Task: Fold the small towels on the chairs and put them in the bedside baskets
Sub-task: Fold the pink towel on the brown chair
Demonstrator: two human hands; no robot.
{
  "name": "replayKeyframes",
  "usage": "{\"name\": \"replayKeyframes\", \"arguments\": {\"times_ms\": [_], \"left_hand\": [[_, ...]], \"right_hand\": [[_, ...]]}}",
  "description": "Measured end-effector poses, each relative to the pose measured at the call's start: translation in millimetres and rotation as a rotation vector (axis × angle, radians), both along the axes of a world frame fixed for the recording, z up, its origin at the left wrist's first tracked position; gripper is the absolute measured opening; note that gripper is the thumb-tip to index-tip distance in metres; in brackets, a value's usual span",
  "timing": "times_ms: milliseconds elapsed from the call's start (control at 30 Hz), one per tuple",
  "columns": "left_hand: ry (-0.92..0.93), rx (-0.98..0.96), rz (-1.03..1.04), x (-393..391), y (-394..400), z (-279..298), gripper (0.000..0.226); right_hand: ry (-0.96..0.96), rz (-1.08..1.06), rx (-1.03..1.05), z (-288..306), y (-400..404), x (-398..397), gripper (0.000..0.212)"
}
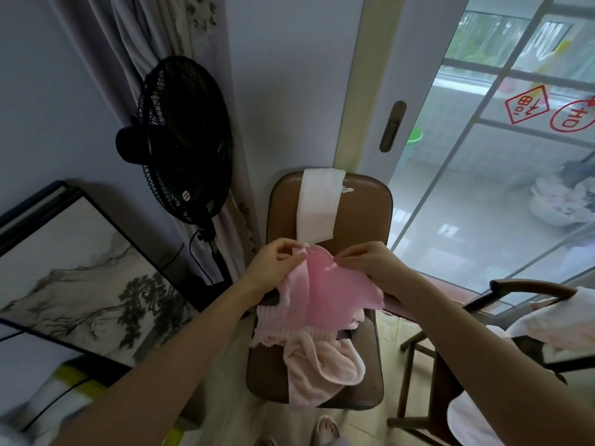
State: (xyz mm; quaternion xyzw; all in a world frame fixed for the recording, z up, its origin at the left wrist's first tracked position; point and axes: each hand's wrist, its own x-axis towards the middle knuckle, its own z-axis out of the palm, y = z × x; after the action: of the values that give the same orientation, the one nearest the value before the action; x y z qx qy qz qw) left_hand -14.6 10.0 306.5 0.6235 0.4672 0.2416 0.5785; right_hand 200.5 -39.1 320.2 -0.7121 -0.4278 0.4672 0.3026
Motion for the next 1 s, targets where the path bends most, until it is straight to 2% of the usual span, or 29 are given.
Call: {"name": "replayKeyframes", "arguments": {"times_ms": [67, 133, 233, 300, 400, 467, 567, 667, 767, 833, 900, 1000], "left_hand": [[0.005, -0.003, -0.104, 7, -1, 4, 0.048], [-0.025, -0.039, -0.23, 11, -1, 9, 0.049], [-0.054, -0.095, -0.379, 15, -3, 16, 0.038], [-0.032, -0.085, -0.408, 16, -1, 14, 0.032], [-0.012, -0.052, -0.307, 19, 3, 12, 0.026], [-0.037, -0.029, -0.203, 20, 6, 11, 0.023], [-0.059, -0.041, -0.076, 20, 13, 8, 0.021], [-0.083, -0.091, 0.059, 19, 20, 1, 0.021], [-0.125, -0.141, 0.214, 18, 19, 2, 0.013], [-0.152, -0.073, 0.241, 17, 17, 4, 0.012], [-0.186, 0.003, 0.209, 17, 15, 12, 0.023], [-0.181, 0.05, 0.142, 20, 14, 24, 0.023]], "right_hand": [[0.226, 0.055, 0.091, 11, -5, -6, 0.01], [0.357, 0.141, 0.151, 17, -4, -8, 0.011], [0.358, 0.258, 0.187, 20, -1, -6, 0.013], [0.326, 0.27, 0.184, 23, 1, -4, 0.016], [0.325, 0.218, 0.181, 22, 2, 0, 0.022], [0.257, 0.199, 0.159, 20, 1, 5, 0.023], [0.133, 0.15, 0.086, 13, -3, 11, 0.004], [0.186, 0.019, 0.064, 8, -4, 19, 0.01], [0.318, -0.127, 0.119, 9, -3, 20, 0.007], [0.367, -0.212, 0.202, 9, 0, 15, 0.008], [0.348, -0.251, 0.271, 9, 4, 6, 0.01], [0.33, -0.225, 0.388, 14, 10, -13, 0.011]]}}
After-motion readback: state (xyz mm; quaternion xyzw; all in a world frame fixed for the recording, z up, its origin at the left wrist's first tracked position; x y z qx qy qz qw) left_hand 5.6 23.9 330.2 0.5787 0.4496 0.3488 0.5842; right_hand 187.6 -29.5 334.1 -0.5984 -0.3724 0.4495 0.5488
